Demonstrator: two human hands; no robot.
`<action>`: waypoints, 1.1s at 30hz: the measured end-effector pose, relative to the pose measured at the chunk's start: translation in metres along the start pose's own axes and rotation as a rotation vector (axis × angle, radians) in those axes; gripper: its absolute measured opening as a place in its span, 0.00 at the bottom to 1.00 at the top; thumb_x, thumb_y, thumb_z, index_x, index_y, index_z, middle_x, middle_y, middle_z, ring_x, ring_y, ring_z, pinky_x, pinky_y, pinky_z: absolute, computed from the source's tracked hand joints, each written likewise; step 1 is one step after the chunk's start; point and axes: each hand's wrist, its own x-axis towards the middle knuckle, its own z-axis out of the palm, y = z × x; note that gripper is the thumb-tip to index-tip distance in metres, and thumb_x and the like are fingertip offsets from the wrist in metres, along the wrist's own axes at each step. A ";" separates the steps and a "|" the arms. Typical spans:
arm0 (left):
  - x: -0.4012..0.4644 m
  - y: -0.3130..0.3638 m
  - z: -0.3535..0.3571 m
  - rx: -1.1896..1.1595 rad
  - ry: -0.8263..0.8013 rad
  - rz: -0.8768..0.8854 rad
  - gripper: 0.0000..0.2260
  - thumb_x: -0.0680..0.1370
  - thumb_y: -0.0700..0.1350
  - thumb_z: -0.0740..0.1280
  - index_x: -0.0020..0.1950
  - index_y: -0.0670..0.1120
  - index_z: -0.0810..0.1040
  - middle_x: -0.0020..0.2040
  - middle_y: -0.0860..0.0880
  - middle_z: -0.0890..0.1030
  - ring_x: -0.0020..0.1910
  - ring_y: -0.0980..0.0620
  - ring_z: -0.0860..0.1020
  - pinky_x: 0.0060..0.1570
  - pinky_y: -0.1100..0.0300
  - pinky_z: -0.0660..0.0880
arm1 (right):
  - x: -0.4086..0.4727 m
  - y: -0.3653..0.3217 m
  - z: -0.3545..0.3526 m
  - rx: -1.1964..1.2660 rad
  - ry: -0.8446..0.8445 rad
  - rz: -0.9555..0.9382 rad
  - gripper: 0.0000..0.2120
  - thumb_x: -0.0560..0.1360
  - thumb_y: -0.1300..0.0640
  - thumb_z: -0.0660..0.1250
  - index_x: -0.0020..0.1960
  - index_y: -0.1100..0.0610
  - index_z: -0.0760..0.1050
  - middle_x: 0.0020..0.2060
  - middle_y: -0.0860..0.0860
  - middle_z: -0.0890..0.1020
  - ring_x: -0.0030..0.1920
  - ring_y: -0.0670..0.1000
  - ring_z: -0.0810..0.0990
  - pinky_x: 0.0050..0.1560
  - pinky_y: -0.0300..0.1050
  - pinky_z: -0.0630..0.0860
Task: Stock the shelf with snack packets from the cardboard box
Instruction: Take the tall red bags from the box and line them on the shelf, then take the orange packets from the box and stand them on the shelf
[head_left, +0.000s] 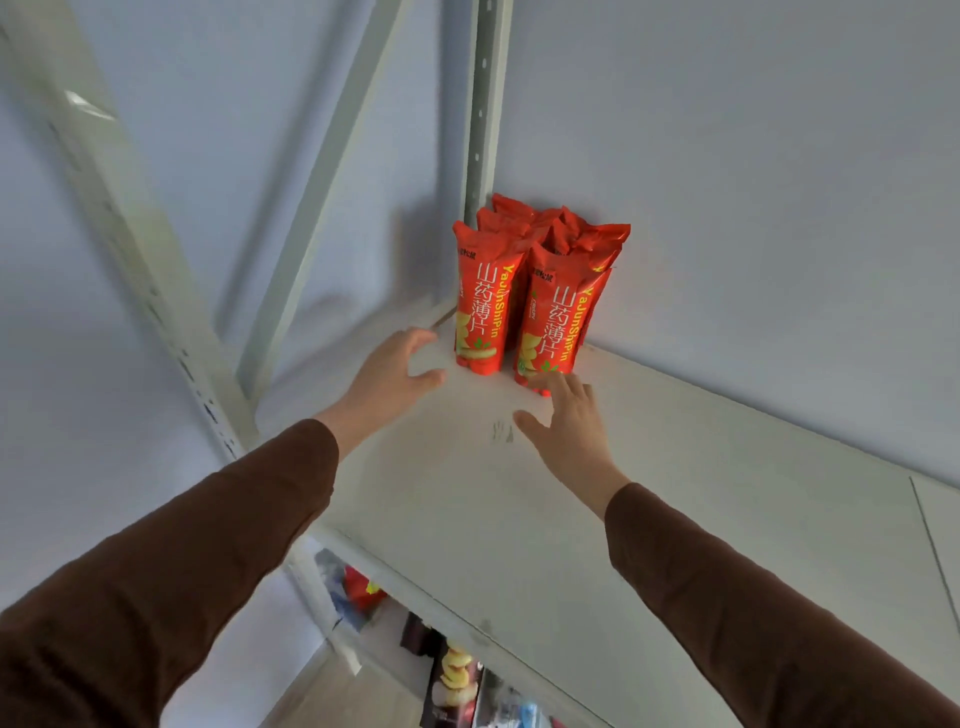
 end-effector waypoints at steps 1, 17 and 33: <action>-0.020 0.003 -0.003 0.044 0.018 0.008 0.24 0.78 0.47 0.72 0.73 0.46 0.71 0.71 0.48 0.74 0.71 0.50 0.71 0.65 0.61 0.64 | -0.008 -0.005 -0.002 -0.006 -0.038 -0.048 0.21 0.78 0.48 0.69 0.68 0.50 0.71 0.67 0.48 0.73 0.68 0.51 0.68 0.67 0.51 0.70; -0.463 0.001 -0.011 0.291 0.277 -0.611 0.20 0.80 0.54 0.68 0.71 0.51 0.73 0.70 0.51 0.74 0.69 0.50 0.71 0.66 0.57 0.65 | -0.277 -0.073 0.055 -0.058 -0.553 -0.764 0.19 0.76 0.48 0.67 0.66 0.50 0.75 0.63 0.50 0.76 0.65 0.56 0.71 0.60 0.53 0.69; -0.896 -0.087 -0.026 0.029 0.329 -1.119 0.18 0.79 0.51 0.69 0.68 0.50 0.76 0.64 0.51 0.78 0.63 0.51 0.75 0.61 0.59 0.69 | -0.624 -0.163 0.184 -0.197 -1.075 -0.661 0.24 0.79 0.47 0.66 0.73 0.53 0.70 0.70 0.53 0.73 0.70 0.56 0.69 0.69 0.55 0.69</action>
